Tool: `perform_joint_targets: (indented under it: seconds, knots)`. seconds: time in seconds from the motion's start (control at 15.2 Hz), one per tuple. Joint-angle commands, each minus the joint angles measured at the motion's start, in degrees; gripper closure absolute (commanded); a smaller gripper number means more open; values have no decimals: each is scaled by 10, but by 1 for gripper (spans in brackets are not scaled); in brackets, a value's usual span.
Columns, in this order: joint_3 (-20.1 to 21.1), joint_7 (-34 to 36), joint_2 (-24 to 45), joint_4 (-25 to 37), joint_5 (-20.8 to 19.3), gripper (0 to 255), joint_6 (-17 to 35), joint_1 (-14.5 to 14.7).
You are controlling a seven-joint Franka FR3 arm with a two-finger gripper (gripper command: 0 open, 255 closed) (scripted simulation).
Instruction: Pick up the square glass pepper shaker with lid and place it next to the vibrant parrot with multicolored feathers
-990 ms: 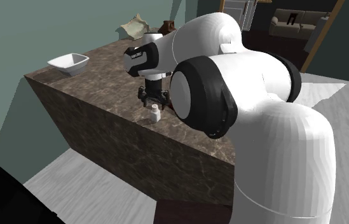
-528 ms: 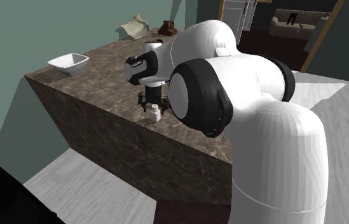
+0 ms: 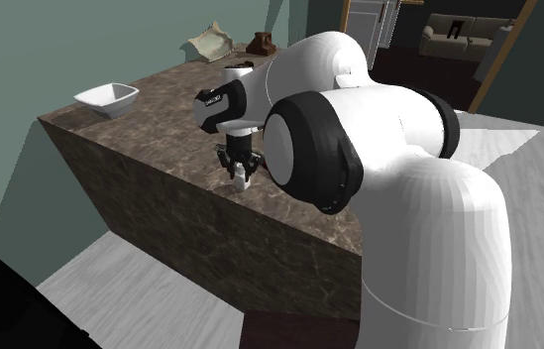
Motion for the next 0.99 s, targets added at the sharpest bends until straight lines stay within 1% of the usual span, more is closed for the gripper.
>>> perform_joint_targets:
  seconds: [0.0,0.46,0.92]
  knots:
    - [0,0,0,0,0,255,0,0]
    - [0,0,0,0,0,255,0,0]
    - [3,0,-20,25,5,255,-44,-1]
